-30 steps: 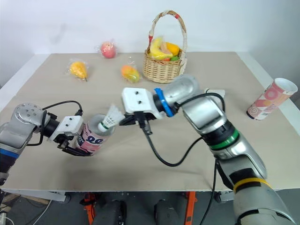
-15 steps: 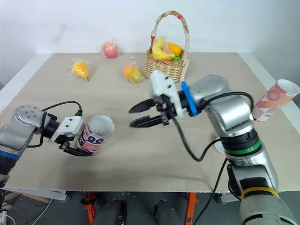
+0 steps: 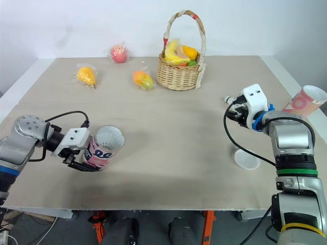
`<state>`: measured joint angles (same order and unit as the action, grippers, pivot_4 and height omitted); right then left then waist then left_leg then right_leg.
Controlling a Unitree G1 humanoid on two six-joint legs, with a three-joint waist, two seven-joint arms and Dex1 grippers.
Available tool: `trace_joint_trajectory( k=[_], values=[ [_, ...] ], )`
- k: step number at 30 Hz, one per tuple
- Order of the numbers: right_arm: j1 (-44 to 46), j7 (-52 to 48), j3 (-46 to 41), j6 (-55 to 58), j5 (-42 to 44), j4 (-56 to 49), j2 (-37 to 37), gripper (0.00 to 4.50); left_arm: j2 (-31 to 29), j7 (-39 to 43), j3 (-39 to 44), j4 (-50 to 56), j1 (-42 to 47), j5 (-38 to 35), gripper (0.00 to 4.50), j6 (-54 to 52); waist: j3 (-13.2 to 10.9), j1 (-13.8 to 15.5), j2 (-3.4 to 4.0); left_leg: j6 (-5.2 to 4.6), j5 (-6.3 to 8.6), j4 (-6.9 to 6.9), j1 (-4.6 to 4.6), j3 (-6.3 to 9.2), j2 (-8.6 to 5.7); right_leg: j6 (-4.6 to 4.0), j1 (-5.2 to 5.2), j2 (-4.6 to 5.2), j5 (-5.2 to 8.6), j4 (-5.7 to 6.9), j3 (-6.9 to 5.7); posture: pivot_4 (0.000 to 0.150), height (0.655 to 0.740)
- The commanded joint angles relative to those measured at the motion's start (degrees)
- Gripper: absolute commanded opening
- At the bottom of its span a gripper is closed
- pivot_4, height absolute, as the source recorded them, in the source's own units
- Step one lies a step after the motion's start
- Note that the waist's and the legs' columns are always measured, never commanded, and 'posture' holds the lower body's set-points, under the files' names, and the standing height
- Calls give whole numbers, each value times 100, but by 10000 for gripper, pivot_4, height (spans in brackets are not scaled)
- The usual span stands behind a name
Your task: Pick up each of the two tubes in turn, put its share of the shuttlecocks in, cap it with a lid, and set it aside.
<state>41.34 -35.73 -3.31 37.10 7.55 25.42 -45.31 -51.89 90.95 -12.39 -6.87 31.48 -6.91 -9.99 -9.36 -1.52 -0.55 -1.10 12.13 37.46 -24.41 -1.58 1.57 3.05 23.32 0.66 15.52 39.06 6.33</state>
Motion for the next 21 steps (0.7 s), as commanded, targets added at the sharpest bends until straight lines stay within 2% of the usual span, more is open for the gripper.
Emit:
trace_joint_trajectory(
  k=[1,16,21],
  values=[
    [288,219,-173,-342,-123,397,2,19658,28,46,-243,-61,-180,107,32138,4,0,-9,0,0,0,1,0,-1,0,2,0,0,-1,0,2,1500,7400],
    [1975,318,134,-1690,-659,3242,634,19658,-22,73,-188,16,-194,84,32138,-101,-1,-110,2,-1,-1,0,8,0,-1,7,-9,-1,-4,0,6,1500,7400],
    [2470,751,134,-2162,-858,4176,825,19658,-37,78,-173,41,-186,84,32138,-140,-2,-123,4,-1,-1,-1,7,-2,-1,6,-8,0,-4,-1,7,1500,7400]
  ],
)
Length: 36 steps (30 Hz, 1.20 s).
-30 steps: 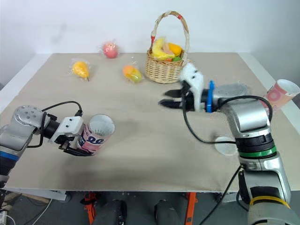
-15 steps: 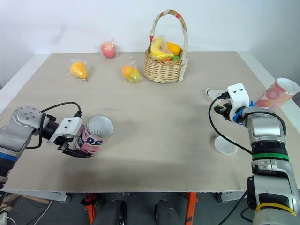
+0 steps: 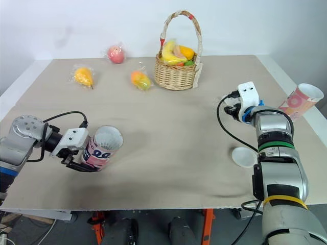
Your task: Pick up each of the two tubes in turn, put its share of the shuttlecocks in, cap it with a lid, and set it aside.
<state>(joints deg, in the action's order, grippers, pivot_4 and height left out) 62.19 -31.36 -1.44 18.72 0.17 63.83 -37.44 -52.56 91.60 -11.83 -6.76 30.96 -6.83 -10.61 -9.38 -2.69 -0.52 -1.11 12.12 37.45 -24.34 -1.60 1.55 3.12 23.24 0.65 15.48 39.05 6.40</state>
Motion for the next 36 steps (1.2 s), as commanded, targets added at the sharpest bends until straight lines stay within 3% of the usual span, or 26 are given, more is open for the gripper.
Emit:
trace_joint_trajectory(
  k=[1,5,9,11,12,16,20,23,27,29,32,36],
  values=[
    [465,387,-72,-373,-140,472,72,19658,29,14,-228,35,-131,75,32138,-84,0,-9,0,0,0,0,0,0,0,0,0,0,0,0,0,1500,7400],
    [687,664,-57,-624,-273,826,224,19658,27,17,-211,64,-120,66,32138,-115,0,-10,0,0,0,0,1,0,1,-1,0,-1,0,0,0,1500,7400],
    [779,781,-126,-816,-283,976,395,10455,19,-13,-174,117,-134,55,32138,-175,0,-10,1,0,0,-1,0,1,0,-1,0,0,0,0,0,1500,7400],
    [774,725,-109,-888,-312,974,427,2430,1,-29,-141,169,-163,34,32138,-224,0,-10,1,0,0,-2,0,1,0,-1,0,0,0,0,0,1500,7400],
    [772,701,-116,-909,-312,967,430,1098,-7,-39,-126,194,-178,23,32138,-245,-1,-10,1,0,0,-2,0,2,0,-1,0,0,0,0,0,1500,7400],
    [793,520,-108,-1065,-337,852,386,1098,-32,-58,-90,277,-229,7,32138,-308,-1,-11,2,0,0,-2,0,1,0,-1,0,0,0,0,0,1500,7400],
    [753,-499,-28,-1267,-192,100,411,1098,-37,-83,-69,331,-281,-12,32138,-347,-7,-19,12,0,0,-3,0,1,1,-1,2,-1,0,1,0,1500,7400],
    [236,-1621,117,-1125,132,-1439,405,1098,-22,-89,-67,356,-298,-16,32138,-358,-11,-18,18,0,0,-3,0,2,2,-1,3,-3,0,2,0,1500,7400],
    [-1339,-3694,372,-216,1692,-5504,-71,1098,13,-89,-89,367,-289,-14,32138,-363,-10,52,18,3,2,-5,-10,29,9,-1,-1,-4,4,-1,-21,1500,7400],
    [-1793,-4224,298,295,2615,-7026,-312,1098,26,-88,-100,360,-280,-17,32138,-363,-11,83,20,5,9,-1,-30,52,10,-3,7,4,15,-2,-40,1500,7400],
    [-1761,-4257,467,876,3058,-7990,-364,1098,55,-87,-129,325,-245,-12,32138,-356,-15,58,30,3,15,7,-31,72,9,-4,10,11,16,3,-40,1500,7400],
    [-1393,-4213,1169,1170,2754,-8153,-255,1098,130,-109,-174,261,-178,10,32138,-347,-5,26,-5,1,11,13,7,65,12,-8,-25,12,15,1,-50,1500,7400]
  ],
)
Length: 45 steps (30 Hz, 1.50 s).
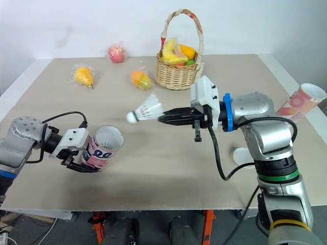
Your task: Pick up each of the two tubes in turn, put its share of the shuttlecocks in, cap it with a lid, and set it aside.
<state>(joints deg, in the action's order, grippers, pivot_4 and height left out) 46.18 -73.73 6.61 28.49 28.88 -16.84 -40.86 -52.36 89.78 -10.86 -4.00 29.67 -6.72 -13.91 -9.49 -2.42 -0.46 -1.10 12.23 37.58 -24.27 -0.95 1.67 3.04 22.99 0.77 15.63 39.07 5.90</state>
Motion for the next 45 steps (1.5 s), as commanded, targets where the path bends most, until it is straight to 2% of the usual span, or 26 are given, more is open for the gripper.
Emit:
trace_joint_trajectory(
  k=[1,10,15,17,18,20,21,25,29,32,33,34,35,37,38,39,45],
  values=[
    [336,47,525,253,-197,-22,150,1098,126,74,-283,-29,-34,0,32138,-12,7,-3,-13,-1,-4,1,4,-5,3,0,0,0,1,0,-4,1500,7400],
    [1407,108,1749,108,-1330,948,834,1098,239,72,-360,-126,63,51,32138,11,6,74,-12,1,-16,1,-7,-32,1,-15,19,11,-9,4,-10,1500,7400],
    [1618,-170,1829,-95,-1432,1136,1011,1098,250,61,-340,-119,35,64,32138,0,7,126,-12,1,-16,0,-24,-26,-7,-12,27,23,-7,2,-20,1500,7400],
    [1673,-326,1746,56,-1166,1100,1145,6762,239,53,-333,-105,5,68,32138,3,7,125,-12,1,-16,0,-24,-26,-8,-12,27,27,-8,2,-23,1500,7400],
    [1711,-394,1703,229,-1011,1116,1219,7982,239,48,-332,-101,0,69,32138,1,7,122,-12,1,-16,0,-24,-26,-8,-12,27,27,-8,2,-23,1500,7400],
    [1749,-585,1632,489,-708,1146,1336,16412,234,45,-322,-98,-18,68,32138,16,7,122,-12,1,-16,0,-23,-20,-5,-14,26,23,-9,4,-29,1500,7400],
    [1762,-639,1575,636,-558,1146,1378,18119,233,43,-316,-100,-23,66,32138,25,7,123,-12,1,-16,0,-23,-17,-5,-15,25,22,-9,4,-32,1500,7400],
    [1823,-709,1248,1127,-103,1300,1405,34945,243,22,-320,-112,-31,63,32138,50,7,124,-12,1,-16,1,-23,-4,-6,-18,19,26,-9,4,-45,1500,7400],
    [2114,-185,1261,1440,-374,1912,1564,34945,228,31,-313,-121,-37,62,32138,55,7,120,-12,1,-17,1,-21,-8,-5,-22,20,27,-11,4,-47,1500,7400],
    [2188,-58,1410,1563,-477,1896,1658,26045,226,31,-318,-137,-40,72,32138,69,7,120,-11,2,-17,1,-21,-9,-3,-28,24,24,-9,6,-50,1500,7400],
    [2170,-99,1442,1547,-495,1852,1644,21449,227,30,-318,-140,-41,73,32138,73,7,122,-12,2,-17,0,-23,-3,-4,-31,24,23,-7,7,-56,1500,7400],
    [2155,-171,1531,1461,-563,1822,1614,19560,223,30,-316,-149,-40,77,32138,84,7,122,-12,2,-17,0,-26,3,-5,-31,23,24,-7,7,-60,1500,7400],
    [2151,-206,1603,1406,-617,1817,1600,12107,220,30,-314,-162,-38,79,32138,95,7,122,-12,2,-17,0,-28,7,-6,-30,23,25,-6,7,-62,1500,7400],
    [2155,-319,1700,1339,-647,1794,1589,7978,215,32,-310,-185,-35,85,32138,116,7,122,-12,2,-17,0,-30,7,-8,-29,24,27,-7,6,-63,1500,7400],
    [2162,-367,1742,1307,-665,1778,1596,3459,214,34,-310,-199,-31,89,32138,126,7,122,-11,2,-17,0,-30,8,-8,-29,23,27,-7,7,-64,1500,7400],
    [2178,-396,1788,1280,-693,1779,1616,1312,214,35,-310,-210,-26,92,32138,132,7,121,-11,2,-17,0,-29,10,-7,-29,23,26,-7,7,-66,1500,7400],
    [2427,-492,2318,1277,-1033,2095,1960,1312,218,44,-314,-266,-1,106,32138,167,7,119,-11,2,-17,0,-29,17,-5,-38,23,23,-3,8,-79,1500,7400]
  ],
)
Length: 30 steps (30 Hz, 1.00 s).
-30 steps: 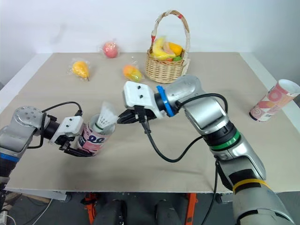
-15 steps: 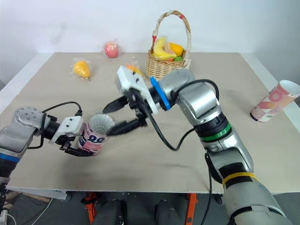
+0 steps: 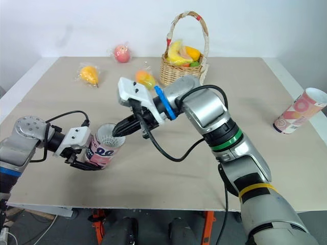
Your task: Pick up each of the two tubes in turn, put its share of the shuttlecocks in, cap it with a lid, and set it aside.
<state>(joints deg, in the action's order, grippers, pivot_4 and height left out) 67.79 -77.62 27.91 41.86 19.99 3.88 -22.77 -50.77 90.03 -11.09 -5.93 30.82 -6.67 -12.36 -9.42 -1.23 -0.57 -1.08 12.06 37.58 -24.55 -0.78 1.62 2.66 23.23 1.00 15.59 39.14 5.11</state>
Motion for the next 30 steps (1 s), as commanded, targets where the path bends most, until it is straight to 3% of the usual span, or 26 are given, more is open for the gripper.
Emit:
trace_joint_trajectory(
  k=[1,9,20,25,30],
  values=[
    [347,-120,330,-72,-241,153,267,1312,63,18,-293,-90,-105,106,32138,18,0,0,0,0,0,0,0,4,0,-1,0,0,1,0,-4,1500,7400],
    [855,-274,966,-335,-846,1152,1080,1312,86,3,-278,-147,-70,107,32138,28,0,0,0,4,-2,0,-2,28,0,-15,-3,-1,8,3,-30,1500,7400],
    [776,-351,1229,-570,-1361,1858,1963,1312,79,-63,-214,-47,-116,69,32138,-108,5,-18,-1,9,-4,-9,10,67,3,-47,-14,-20,18,15,-62,1500,7400],
    [1301,-513,330,-573,-1132,2510,1778,1312,75,-80,-191,17,-164,48,32138,-146,2,-24,1,9,-5,-12,24,75,15,-67,-18,-40,29,41,-62,1500,7400],
    [1266,-1177,-748,-1094,-561,2202,828,1312,111,-138,-145,80,-195,4,32138,-135,-2,17,-5,41,-23,-10,3,120,6,-63,-11,-39,35,50,-85,1500,7400]
  ],
)
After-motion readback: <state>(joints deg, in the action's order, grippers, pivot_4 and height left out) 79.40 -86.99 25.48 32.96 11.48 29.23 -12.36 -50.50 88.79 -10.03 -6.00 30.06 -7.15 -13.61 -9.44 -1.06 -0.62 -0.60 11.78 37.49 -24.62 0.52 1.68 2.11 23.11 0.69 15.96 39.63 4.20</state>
